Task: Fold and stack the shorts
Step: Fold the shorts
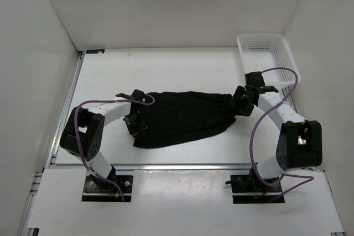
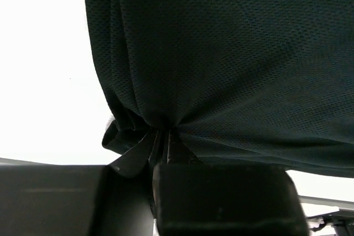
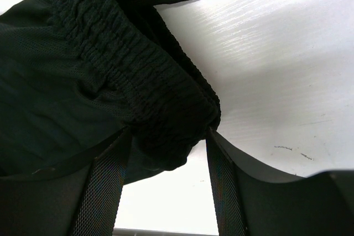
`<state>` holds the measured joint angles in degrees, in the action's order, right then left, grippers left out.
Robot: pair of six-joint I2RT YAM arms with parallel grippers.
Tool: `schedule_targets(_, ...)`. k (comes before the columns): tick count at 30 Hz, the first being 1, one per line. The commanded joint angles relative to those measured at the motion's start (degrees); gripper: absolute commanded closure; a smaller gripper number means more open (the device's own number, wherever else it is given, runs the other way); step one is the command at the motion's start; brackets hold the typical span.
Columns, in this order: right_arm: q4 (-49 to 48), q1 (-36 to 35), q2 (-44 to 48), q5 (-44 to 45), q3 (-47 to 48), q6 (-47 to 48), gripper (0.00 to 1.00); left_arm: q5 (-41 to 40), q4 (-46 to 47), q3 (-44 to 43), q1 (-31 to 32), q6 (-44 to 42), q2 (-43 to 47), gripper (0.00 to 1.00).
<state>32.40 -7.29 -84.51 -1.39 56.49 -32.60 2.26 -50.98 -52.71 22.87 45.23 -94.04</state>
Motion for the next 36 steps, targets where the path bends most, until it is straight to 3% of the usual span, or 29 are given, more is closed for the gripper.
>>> schedule_targets(1,-0.85,0.08,-0.13,-0.72,1.52,0.70,0.39,-1.82,0.80,-1.17,0.42,0.73,2.54,0.90)
schedule_targets(4,-0.85,0.08,-1.27,-0.72,1.52,1.22,0.35,-1.82,-0.70,-1.78,0.42,0.73,5.00,0.90)
schedule_targets(5,-0.85,0.08,-1.79,-0.72,1.52,1.22,0.30,-1.82,-1.31,-2.31,0.42,0.73,5.53,0.90)
schedule_targets(9,-1.99,0.08,-3.38,-0.72,1.52,0.70,0.33,-1.82,-1.84,-2.84,0.42,0.12,6.24,0.88)
schedule_targets(11,-3.22,0.08,-3.90,-0.72,1.52,0.08,0.42,-1.30,-1.84,-3.36,0.94,0.12,5.54,0.83)
schedule_targets(14,-3.22,0.08,-3.91,-0.72,1.52,-0.45,0.76,-1.30,-1.84,-3.37,1.47,0.12,5.01,0.90)
schedule_targets(15,-3.22,0.08,-4.43,-0.72,1.52,-0.45,0.94,-1.30,-1.84,-3.89,1.47,0.12,5.01,0.90)
schedule_targets(16,-3.22,0.08,-4.44,-0.72,1.52,-0.45,1.00,-1.30,-1.84,-3.89,1.47,0.12,5.01,0.90)
schedule_targets(20,-3.22,0.08,-2.51,-0.19,1.52,0.60,1.00,-1.30,-1.84,-3.89,1.47,0.12,5.01,0.90)
schedule_targets(22,-2.70,0.08,-2.50,0.33,1.52,0.61,1.00,-1.30,-1.84,-3.89,1.47,0.12,5.01,0.78)
schedule_targets(23,-2.70,0.08,-2.50,0.33,2.04,1.13,1.00,-1.30,-1.84,-3.89,1.47,0.12,5.01,0.67)
schedule_targets(30,-2.70,0.08,-2.50,0.33,2.05,1.13,1.00,-0.77,-1.84,-4.42,2.00,-0.41,3.95,0.67)
schedule_targets(32,-2.70,0.08,-2.50,0.33,2.05,1.13,1.00,-0.77,-1.84,-4.42,2.52,-0.41,3.95,0.87)
schedule_targets(36,-2.70,0.08,-2.50,0.33,2.05,1.13,1.00,-1.73,-2.45,-4.42,2.53,0.29,5.44,0.90)
